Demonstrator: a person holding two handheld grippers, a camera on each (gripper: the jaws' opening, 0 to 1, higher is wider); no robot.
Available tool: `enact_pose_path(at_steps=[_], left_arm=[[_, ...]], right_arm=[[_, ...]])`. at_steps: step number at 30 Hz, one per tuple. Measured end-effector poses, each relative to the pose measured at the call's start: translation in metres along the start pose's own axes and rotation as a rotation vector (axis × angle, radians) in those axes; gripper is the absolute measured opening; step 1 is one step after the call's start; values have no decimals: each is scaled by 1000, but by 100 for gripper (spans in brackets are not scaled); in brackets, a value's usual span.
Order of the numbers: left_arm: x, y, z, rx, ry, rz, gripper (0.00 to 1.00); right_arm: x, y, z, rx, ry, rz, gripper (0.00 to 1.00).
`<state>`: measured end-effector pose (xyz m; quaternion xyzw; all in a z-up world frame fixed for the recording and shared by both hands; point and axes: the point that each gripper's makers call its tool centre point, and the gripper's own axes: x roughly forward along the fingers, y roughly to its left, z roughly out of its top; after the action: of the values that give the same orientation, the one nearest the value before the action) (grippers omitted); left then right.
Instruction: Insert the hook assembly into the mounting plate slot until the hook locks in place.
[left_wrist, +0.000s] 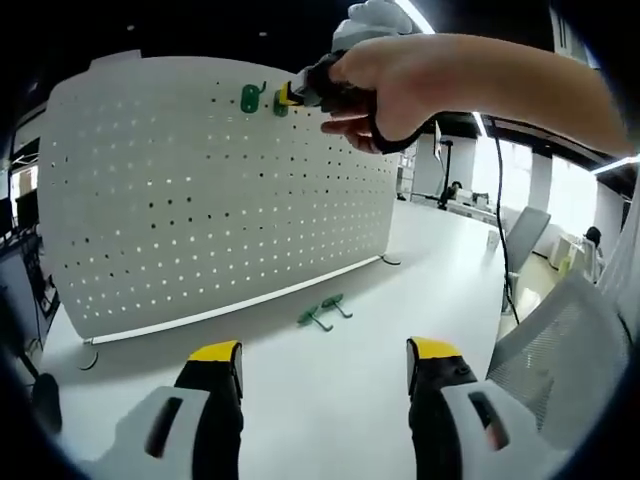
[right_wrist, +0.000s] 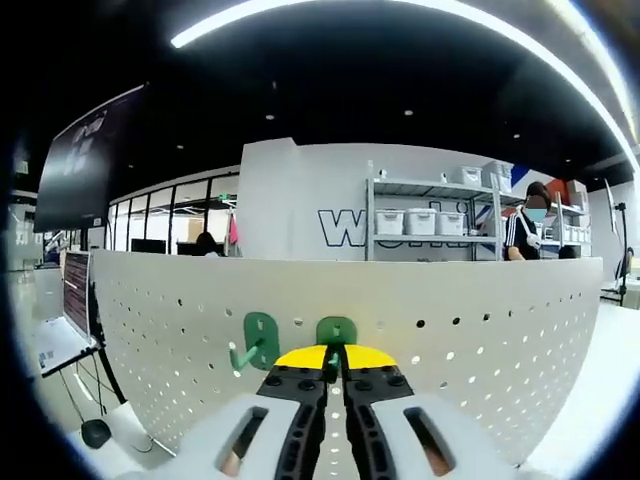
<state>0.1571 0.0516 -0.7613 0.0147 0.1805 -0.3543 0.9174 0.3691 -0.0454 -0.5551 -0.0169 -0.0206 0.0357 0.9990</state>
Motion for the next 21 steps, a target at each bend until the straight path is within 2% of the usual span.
enact_pose_path(at_steps=[5,10,16,21], left_arm=[[0,0,2,-1,-5,4,68],[1,-3,-1,12,8,-2,68],[-1,1,-1,4,10,13,68],[-1,5,-1,7,9,26,68]], right_arm=[[-4,-1,1,13,-5,7,2],[-6,0,1,27,1,46,4],[-7,8,-1,19,3,92,13],[-9,14,-2,-17,-10,175,20]])
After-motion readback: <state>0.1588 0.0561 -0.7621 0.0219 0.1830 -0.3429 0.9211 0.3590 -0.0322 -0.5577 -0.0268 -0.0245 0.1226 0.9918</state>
